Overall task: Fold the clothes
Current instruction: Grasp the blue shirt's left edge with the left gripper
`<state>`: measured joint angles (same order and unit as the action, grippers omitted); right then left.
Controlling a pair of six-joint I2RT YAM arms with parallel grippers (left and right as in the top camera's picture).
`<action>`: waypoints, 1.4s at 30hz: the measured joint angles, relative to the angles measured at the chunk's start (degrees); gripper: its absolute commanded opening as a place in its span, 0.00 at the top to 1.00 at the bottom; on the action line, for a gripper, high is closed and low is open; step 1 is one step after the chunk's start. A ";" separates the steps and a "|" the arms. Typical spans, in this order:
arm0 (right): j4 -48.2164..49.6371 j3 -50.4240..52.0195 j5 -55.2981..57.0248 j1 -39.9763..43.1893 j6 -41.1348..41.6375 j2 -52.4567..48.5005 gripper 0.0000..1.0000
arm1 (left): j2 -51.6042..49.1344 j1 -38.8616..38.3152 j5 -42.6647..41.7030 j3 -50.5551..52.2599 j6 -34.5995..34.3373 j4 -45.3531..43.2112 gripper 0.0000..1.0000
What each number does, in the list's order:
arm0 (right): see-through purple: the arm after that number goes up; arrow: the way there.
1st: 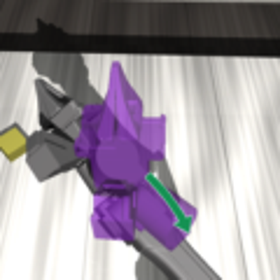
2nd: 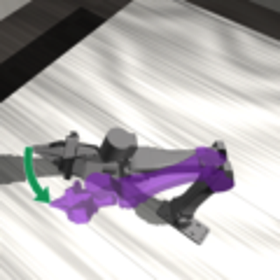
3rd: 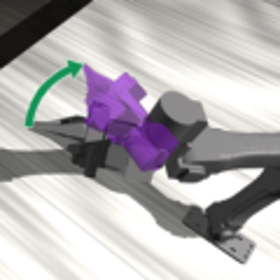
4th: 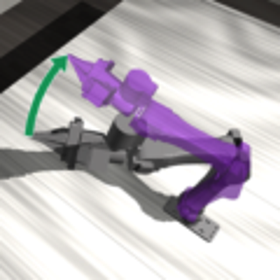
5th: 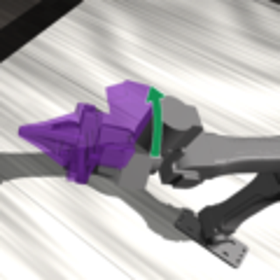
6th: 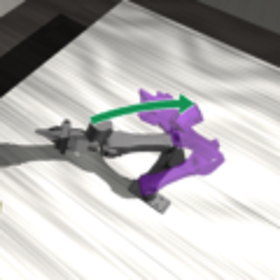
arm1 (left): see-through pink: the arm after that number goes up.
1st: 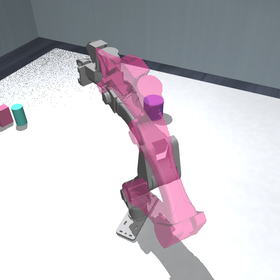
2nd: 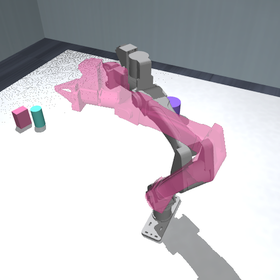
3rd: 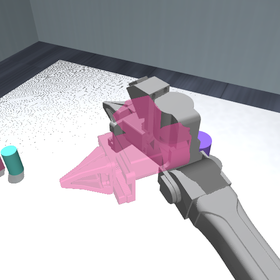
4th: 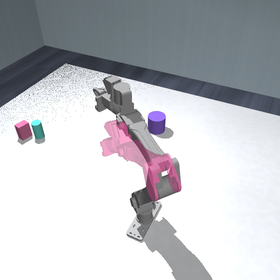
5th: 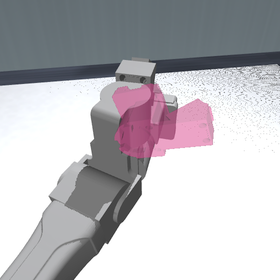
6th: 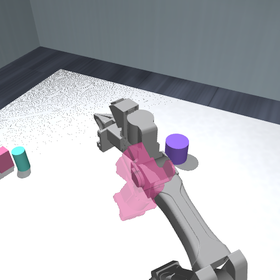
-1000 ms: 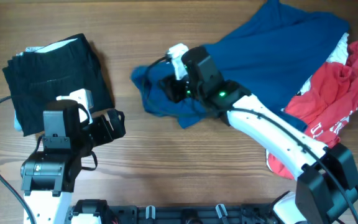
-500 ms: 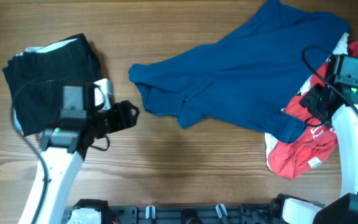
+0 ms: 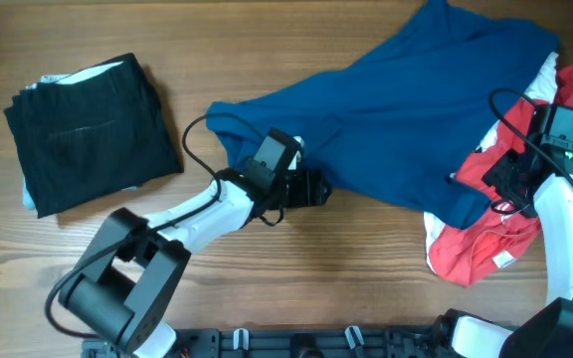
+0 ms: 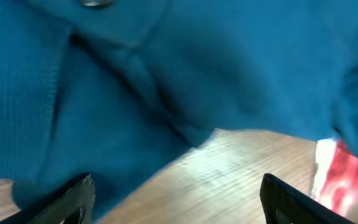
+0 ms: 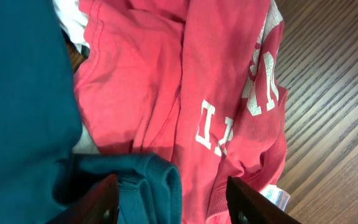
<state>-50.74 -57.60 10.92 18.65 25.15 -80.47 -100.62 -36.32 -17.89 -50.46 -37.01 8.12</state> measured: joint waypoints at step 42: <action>-0.92 0.04 -0.02 0.00 -2.12 0.00 0.44 | -0.59 -0.61 17.33 -1.86 -15.45 4.55 0.51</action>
<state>-51.66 -57.56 10.90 18.65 23.03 -80.47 -101.21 -36.93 -0.56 -52.31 -52.47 12.67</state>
